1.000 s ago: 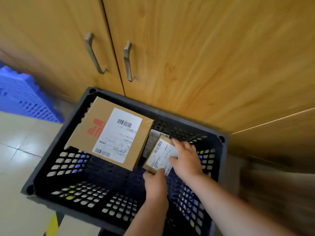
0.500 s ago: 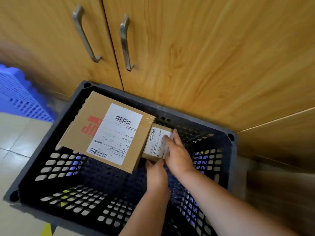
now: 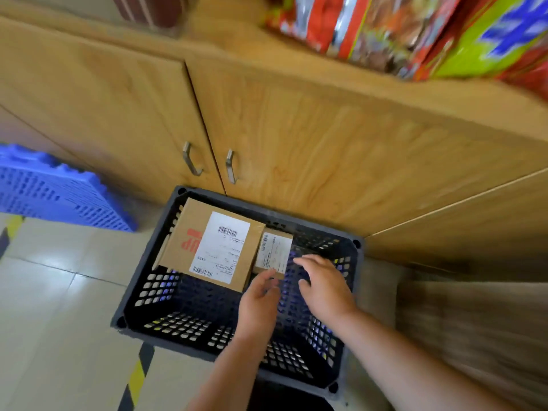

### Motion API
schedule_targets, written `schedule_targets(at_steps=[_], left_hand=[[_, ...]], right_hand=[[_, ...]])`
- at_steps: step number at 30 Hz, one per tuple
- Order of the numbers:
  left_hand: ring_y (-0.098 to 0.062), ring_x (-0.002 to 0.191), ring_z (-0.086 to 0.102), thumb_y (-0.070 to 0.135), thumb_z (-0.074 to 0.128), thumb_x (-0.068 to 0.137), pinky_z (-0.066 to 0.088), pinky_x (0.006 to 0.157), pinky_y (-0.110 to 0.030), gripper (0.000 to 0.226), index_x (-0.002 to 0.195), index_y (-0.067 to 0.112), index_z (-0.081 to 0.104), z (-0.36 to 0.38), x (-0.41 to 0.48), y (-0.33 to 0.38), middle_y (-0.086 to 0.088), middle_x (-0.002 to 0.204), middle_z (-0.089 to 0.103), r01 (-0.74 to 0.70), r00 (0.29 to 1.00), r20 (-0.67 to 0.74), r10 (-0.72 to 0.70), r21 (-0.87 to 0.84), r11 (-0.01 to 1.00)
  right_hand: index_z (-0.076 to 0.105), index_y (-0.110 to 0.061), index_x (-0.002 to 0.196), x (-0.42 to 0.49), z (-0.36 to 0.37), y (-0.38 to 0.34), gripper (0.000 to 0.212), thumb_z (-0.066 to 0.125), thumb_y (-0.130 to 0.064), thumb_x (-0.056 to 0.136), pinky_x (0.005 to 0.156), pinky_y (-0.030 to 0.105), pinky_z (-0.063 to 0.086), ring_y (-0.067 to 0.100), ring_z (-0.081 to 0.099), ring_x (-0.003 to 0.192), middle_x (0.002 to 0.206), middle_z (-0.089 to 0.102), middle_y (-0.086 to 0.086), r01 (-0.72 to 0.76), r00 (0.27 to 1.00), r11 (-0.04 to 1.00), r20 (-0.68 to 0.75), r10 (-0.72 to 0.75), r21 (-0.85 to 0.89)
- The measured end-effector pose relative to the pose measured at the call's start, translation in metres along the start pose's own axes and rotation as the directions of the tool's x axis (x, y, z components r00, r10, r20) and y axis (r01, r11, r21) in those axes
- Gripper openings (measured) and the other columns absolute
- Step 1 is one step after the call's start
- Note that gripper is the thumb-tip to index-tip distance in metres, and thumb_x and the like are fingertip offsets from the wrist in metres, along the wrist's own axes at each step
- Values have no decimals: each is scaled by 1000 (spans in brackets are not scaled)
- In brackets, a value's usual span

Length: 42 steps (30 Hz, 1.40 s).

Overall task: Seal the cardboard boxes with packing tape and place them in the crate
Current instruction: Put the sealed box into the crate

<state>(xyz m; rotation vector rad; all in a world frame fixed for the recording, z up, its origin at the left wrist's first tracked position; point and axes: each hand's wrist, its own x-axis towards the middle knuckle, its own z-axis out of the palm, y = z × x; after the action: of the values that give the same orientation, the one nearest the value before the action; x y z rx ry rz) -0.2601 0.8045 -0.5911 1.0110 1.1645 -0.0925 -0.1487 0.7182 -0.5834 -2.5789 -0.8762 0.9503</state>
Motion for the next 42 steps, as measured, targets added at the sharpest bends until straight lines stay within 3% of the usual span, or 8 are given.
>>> schedule_targets(at_steps=[4,7,11,15,24,28,34,42], left_hand=[[3,74,60,13,46,96,43,56,-17,30,114,35,57,-5,-56,62,23,94,61,-109,987,-91,135,251,962],[7,81,59,17,45,93,45,63,-21,30,114,36,57,-5,-103,110,25,95,64,-201,966,-60,251,432,879],[-20,112,58,14,47,89,50,91,-43,42,129,27,54,-4,-159,170,-1,122,62,-268,952,-13,306,451,851],[-12,120,48,19,50,93,38,89,-24,44,136,26,47,-2,-205,208,6,132,51,-373,915,74,396,529,762],[-11,117,48,19,54,90,38,94,-24,47,136,26,47,34,-293,262,3,136,48,-619,784,395,480,568,543],[-16,122,47,23,55,90,40,99,-30,46,136,24,48,56,-322,259,0,134,49,-683,726,507,465,606,407],[-4,109,50,27,59,90,40,83,-22,41,130,25,50,98,-368,234,5,127,53,-725,689,615,384,594,349],[-2,101,53,30,61,89,43,83,-22,28,117,31,56,173,-438,173,17,111,55,-740,659,722,212,573,352]], right_hand=[[42,-24,141,-43,-64,-37,47,46,-14,95,98,26,41,12,47,125,144,39,-8,22,1000,999,10,-23,43],[42,-24,141,-75,-113,-63,48,46,-15,94,95,21,37,11,49,123,142,44,-6,41,999,997,-20,-40,66],[46,-25,138,-121,-169,-98,44,46,-17,95,95,19,36,9,50,122,138,50,-6,31,995,995,-97,-23,90],[52,-25,132,-164,-213,-122,38,49,-22,95,95,23,39,11,52,120,133,54,-4,8,987,988,-160,17,155],[64,-24,115,-267,-295,-132,25,54,-24,93,89,23,45,13,61,105,114,67,-4,-59,920,951,-354,170,304],[65,-18,115,-314,-311,-118,25,55,-23,93,83,20,42,14,60,105,112,66,-1,-138,857,931,-432,283,337],[64,-21,118,-384,-318,-84,27,55,-26,94,93,24,45,11,60,109,119,65,-2,-179,822,872,-418,388,456],[67,-17,113,-492,-308,-6,24,54,-17,93,79,14,42,11,62,99,108,67,-2,-168,717,760,-451,531,628]])
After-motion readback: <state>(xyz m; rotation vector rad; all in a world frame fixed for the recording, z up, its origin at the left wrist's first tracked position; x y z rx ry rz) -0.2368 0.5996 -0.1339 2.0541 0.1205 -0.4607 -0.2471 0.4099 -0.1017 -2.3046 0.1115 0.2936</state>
